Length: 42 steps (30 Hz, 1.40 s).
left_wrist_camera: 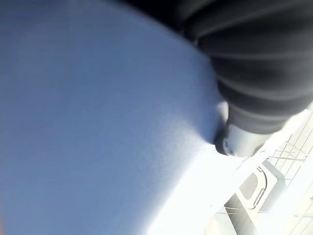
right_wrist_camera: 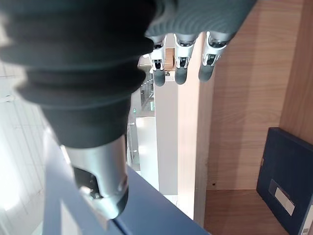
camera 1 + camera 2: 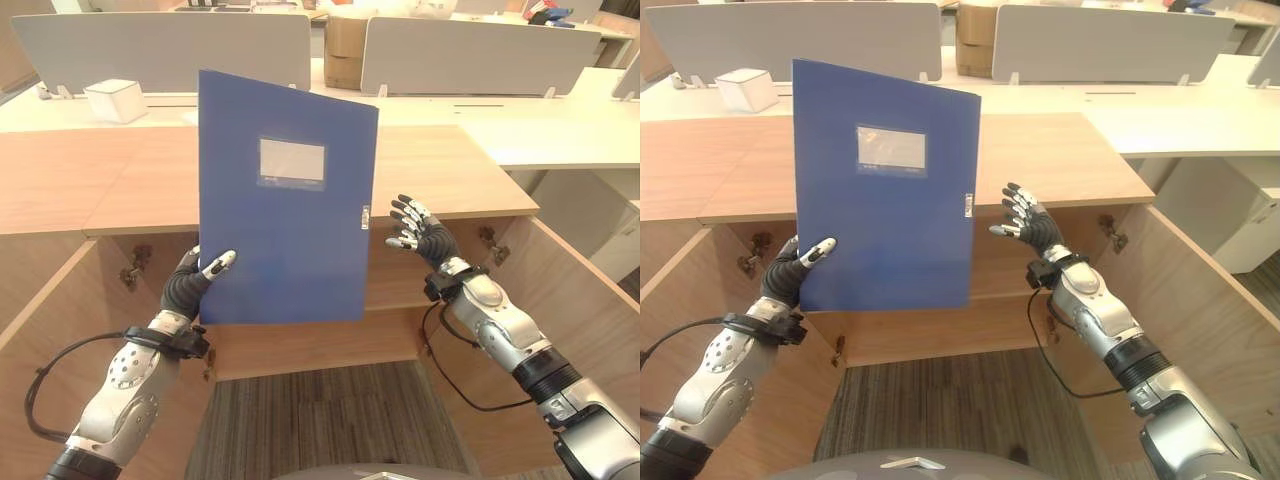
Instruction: Put the empty folder in the office cabinet
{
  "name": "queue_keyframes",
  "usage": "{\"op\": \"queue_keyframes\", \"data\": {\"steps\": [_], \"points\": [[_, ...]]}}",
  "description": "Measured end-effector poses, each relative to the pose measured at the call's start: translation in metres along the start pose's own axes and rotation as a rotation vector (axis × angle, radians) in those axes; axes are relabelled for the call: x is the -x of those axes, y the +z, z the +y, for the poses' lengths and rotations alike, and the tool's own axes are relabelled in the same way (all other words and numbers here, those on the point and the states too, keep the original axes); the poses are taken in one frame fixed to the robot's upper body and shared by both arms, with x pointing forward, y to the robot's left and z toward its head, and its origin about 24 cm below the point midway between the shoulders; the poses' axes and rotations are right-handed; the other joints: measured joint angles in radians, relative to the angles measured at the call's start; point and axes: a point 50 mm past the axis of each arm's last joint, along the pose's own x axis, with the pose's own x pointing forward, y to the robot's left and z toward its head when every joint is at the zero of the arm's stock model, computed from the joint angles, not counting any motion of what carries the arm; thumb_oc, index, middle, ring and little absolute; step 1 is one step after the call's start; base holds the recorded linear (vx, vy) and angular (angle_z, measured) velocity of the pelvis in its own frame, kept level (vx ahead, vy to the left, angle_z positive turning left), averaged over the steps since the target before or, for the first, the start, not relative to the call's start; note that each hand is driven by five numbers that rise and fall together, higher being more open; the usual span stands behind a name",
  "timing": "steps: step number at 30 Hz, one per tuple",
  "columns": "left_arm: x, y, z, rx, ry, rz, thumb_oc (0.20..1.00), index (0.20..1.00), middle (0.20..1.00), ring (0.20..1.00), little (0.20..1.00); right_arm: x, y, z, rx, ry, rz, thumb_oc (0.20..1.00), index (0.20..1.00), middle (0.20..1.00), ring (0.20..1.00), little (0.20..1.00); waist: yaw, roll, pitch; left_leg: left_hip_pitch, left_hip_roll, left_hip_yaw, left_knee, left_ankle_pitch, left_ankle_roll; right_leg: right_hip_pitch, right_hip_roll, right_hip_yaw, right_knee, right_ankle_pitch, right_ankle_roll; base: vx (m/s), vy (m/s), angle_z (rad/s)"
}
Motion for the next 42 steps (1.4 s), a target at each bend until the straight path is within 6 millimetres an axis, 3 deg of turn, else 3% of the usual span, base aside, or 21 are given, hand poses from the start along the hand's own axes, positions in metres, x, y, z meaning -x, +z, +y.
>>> {"op": "queue_keyframes", "data": {"steps": [7, 25, 35, 42], "points": [[-0.010, 0.004, -0.004, 0.011, -0.029, -0.026, 0.200, 0.200, 0.200, 0.200, 0.200, -0.007, -0.002, 0.005, -0.076, 0.009, 0.016, 1.000, 1.000, 1.000, 1.000, 1.000, 0.002, 0.008, 0.006, -0.001, 0.000, -0.001, 0.000, 0.000, 0.000, 0.000, 0.000, -0.001, 0.000, 0.000, 0.000, 0.00, 0.000, 0.00], [-0.015, 0.007, -0.004, 0.095, -0.009, -0.056, 0.200, 0.200, 0.200, 0.200, 0.200, -0.036, 0.047, 0.012, -0.044, 0.062, -0.096, 1.000, 1.000, 1.000, 1.000, 1.000, 0.002, 0.008, 0.011, -0.005, 0.002, -0.001, 0.000, 0.000, -0.001, -0.005, 0.002, -0.001, 0.000, 0.001, -0.001, 0.00, 0.000, 0.00], [-0.014, 0.008, -0.002, 0.083, -0.015, -0.038, 0.200, 0.200, 0.200, 0.200, 0.200, -0.038, 0.050, 0.013, -0.071, 0.072, -0.101, 1.000, 1.000, 1.000, 1.000, 1.000, 0.001, -0.003, 0.018, -0.005, 0.002, 0.000, 0.000, 0.000, -0.001, -0.006, 0.003, -0.001, 0.001, 0.001, -0.001, 0.00, 0.000, 0.00], [-0.012, 0.010, 0.001, 0.042, -0.029, -0.004, 0.200, 0.200, 0.200, 0.200, 0.200, -0.028, 0.050, 0.011, -0.024, 0.115, -0.052, 1.000, 1.000, 1.000, 1.000, 1.000, 0.000, -0.006, 0.021, -0.006, 0.002, 0.003, 0.000, 0.000, -0.001, -0.009, 0.003, 0.001, 0.003, 0.001, -0.002, 0.00, 0.000, 0.00]]}}
